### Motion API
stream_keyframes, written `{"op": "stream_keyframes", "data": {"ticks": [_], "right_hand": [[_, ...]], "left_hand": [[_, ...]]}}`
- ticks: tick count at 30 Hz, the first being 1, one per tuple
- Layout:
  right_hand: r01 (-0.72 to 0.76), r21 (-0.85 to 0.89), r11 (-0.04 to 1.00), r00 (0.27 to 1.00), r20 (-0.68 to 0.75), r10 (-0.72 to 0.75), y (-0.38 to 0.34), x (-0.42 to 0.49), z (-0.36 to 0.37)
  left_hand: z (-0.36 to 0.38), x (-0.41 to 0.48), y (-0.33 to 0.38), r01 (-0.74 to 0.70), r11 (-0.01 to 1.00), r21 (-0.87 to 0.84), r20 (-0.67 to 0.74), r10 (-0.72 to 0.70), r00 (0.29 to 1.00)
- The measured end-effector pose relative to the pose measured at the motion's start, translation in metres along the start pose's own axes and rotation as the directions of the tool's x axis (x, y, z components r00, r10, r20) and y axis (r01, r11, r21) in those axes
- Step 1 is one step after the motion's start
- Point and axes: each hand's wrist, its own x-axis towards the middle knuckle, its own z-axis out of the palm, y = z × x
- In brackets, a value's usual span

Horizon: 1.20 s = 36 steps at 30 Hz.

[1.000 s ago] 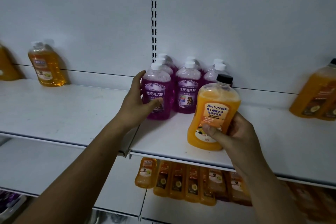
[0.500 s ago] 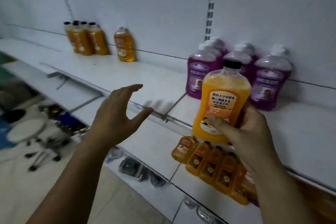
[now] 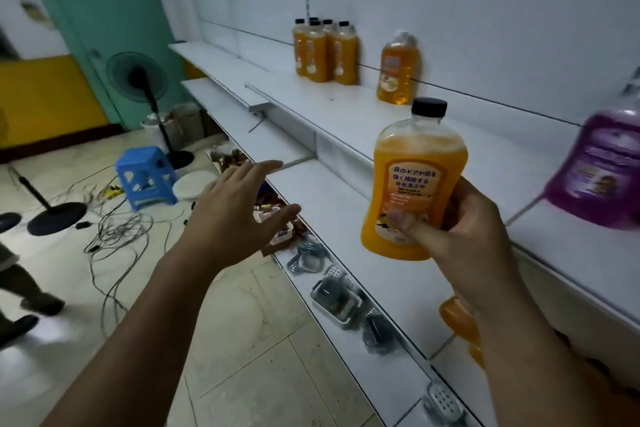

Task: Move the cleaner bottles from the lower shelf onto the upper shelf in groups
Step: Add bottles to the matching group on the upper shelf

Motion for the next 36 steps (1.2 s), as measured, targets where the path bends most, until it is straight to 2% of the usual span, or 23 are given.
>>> {"op": "stream_keyframes", "data": {"ticks": [9, 16, 26, 31, 36], "right_hand": [[0.029, 0.011, 1.000, 0.999, -0.037, -0.028, 0.010, 0.103, 0.149], [0.050, -0.010, 0.999, 0.999, -0.003, -0.050, 0.015, 0.183, 0.226], [0.061, 0.000, 0.998, 0.997, -0.046, -0.060, 0.050, 0.339, 0.293], [0.052, -0.015, 0.999, 0.992, -0.111, -0.054, 0.052, 0.402, 0.312], [0.025, -0.082, 0.996, 0.973, -0.227, -0.043, 0.056, 0.446, 0.321]], "left_hand": [[-0.009, 0.051, -0.155, 0.048, 0.998, 0.045, 0.053, -0.050, 0.997], [0.002, 0.128, -0.223, 0.035, 0.997, 0.073, 0.063, -0.040, 0.997], [0.046, 0.273, -0.284, 0.004, 0.998, 0.057, 0.025, -0.005, 1.000], [0.060, 0.345, -0.304, -0.063, 0.995, 0.073, -0.001, 0.063, 0.998], [0.087, 0.418, -0.331, -0.181, 0.983, 0.014, -0.001, 0.181, 0.983]]}}
